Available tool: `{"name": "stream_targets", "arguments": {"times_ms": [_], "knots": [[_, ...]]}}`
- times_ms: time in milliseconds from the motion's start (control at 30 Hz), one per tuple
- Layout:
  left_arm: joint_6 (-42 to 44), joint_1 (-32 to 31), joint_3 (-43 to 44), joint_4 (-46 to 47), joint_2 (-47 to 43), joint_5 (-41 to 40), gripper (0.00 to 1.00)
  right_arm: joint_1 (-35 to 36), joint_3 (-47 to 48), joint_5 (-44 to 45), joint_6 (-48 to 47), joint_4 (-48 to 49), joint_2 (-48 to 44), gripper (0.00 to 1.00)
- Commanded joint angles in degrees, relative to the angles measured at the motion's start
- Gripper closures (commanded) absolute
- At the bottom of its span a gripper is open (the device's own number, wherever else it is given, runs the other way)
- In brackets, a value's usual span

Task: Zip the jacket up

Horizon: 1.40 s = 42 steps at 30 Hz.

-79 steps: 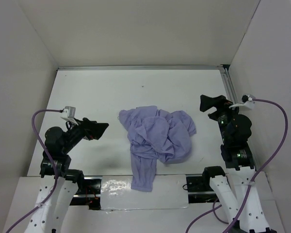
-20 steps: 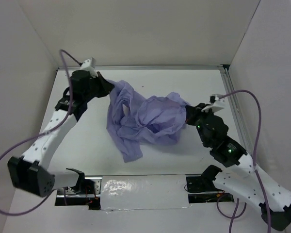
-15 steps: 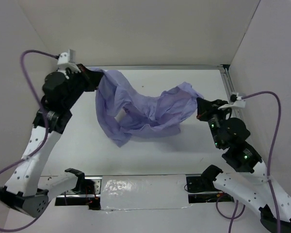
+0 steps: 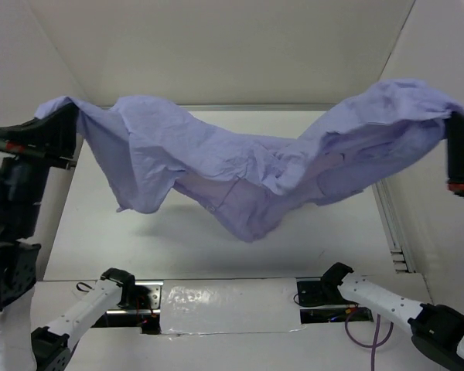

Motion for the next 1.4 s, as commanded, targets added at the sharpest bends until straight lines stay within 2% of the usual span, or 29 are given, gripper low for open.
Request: {"name": "stream_targets", "arguments": {"times_ms": [0,33,133,200,333,400,433,500,533,567,600,633,700,733,767,800,833,867,900,933,967,1033,1133,1200,1300,1333,1367], "knots": [[2.7,-0.1,4.6,1.0,-2.2,-0.4,1.0,-0.6,12.1,-7.2,-3.6,-5.5,7.2,1.0],[2.9,-0.1,6.0,-0.3,-2.3,-0.1,1.0,-0.7,18.3,-7.3,-3.8,-6.0,8.8,1.0],[2.8,-0.1,12.4,-4.2,-1.8,1.2,1.0,-1.6,28.5,-8.0,-4.7,-5.9,14.5,1.0],[1.7,0.0,12.6,-5.5,-2.4,1.5,1.0,-1.7,30.2,-7.2,-5.4,-3.1,15.8,1.0],[-1.0,0.1,5.3,-4.7,-3.5,1.3,1.0,-1.7,28.2,4.0,-7.9,-0.6,20.9,1.0],[-2.6,0.1,1.6,-5.5,-3.0,0.3,1.0,-2.1,26.9,8.3,-8.9,0.1,26.8,1.0],[-4.0,0.1,-3.2,-5.2,-2.8,-1.4,1.0,-3.1,26.3,8.8,-8.7,0.0,29.2,1.0],[-6.3,0.1,-8.5,-6.2,-0.9,-4.4,1.0,-8.6,25.6,7.5,-5.0,-1.4,36.3,1.0],[-11.0,0.0,-13.9,-7.5,0.0,-7.8,1.0,-11.3,24.7,5.5,-0.9,-2.3,38.5,1.0],[-13.0,0.2,-16.7,-8.9,3.0,-8.7,1.0,-15.1,23.3,-2.7,1.8,-1.5,41.9,1.0],[-17.2,0.5,-22.2,-10.5,4.8,-9.0,0.96,-21.5,18.2,-8.5,7.1,1.8,43.4,1.0],[-18.6,2.0,-26.6,-9.8,9.3,-7.2,0.86,-25.8,13.9,-17.6,10.3,4.3,47.0,1.0],[-19.7,5.5,-28.0,-9.3,15.1,-1.0,0.84,-26.8,11.2,-20.7,11.4,5.4,51.1,1.0],[-20.5,7.6,-29.0,-9.3,18.1,1.9,0.78,-27.9,10.6,-21.9,10.8,5.5,53.6,1.0],[-20.2,11.4,-29.1,-9.0,24.2,7.2,0.63,-28.3,10.7,-23.6,9.8,5.1,58.7,1.0],[-20.7,13.1,-27.5,-10.0,27.2,9.2,0.26,-28.4,11.0,-25.9,8.4,3.9,61.4,0.99],[-20.9,15.3,-26.2,-11.1,30.0,10.2,0.02,-28.7,12.0,-26.8,7.7,2.8,66.6,0.91],[-20.9,15.8,-25.2,-12.0,34.3,11.4,0.01,-28.8,14.2,-27.4,7.5,1.7,68.9,0.61],[-20.3,15.8,-23.8,-13.3,36.0,12.0,0.01,-29.1,15.4,-28.0,7.3,0.1,71.1,0.26],[-19.8,17.4,-22.2,-13.4,37.5,12.2,0.01,-29.3,16.2,-28.3,7.5,-0.5,73.9,0.06],[-19.5,17.5,-22.2,-12.8,37.5,12.9,0.01,-29.8,16.1,-28.7,7.5,-0.6,74.4,0.0],[-17.0,17.4,-24.3,-9.1,35.7,15.0,0.01,-30.0,13.7,-28.0,8.0,0.8,72.8,0.0],[-14.0,16.9,-28.1,-4.0,33.6,20.5,0.01,-29.4,0.8,-23.0,8.5,4.0,65.5,0.0],[-11.8,16.4,-29.6,-3.0,33.5,23.4,0.01,-27.9,-4.4,-19.7,8.9,3.8,61.7,0.0],[-8.9,12.4,-31.4,-1.2,34.7,24.1,0.01,-24.3,-16.5,-13.1,11.0,2.3,54.1,0.0],[-8.0,10.8,-31.7,-0.5,35.9,25.0,0.01,-23.4,-19.6,-11.4,14.2,1.9,50.1,0.0],[-6.6,10.0,-31.7,0.7,36.7,25.7,0.01,-22.1,-26.4,-9.5,15.9,1.6,48.2,0.0]]}}
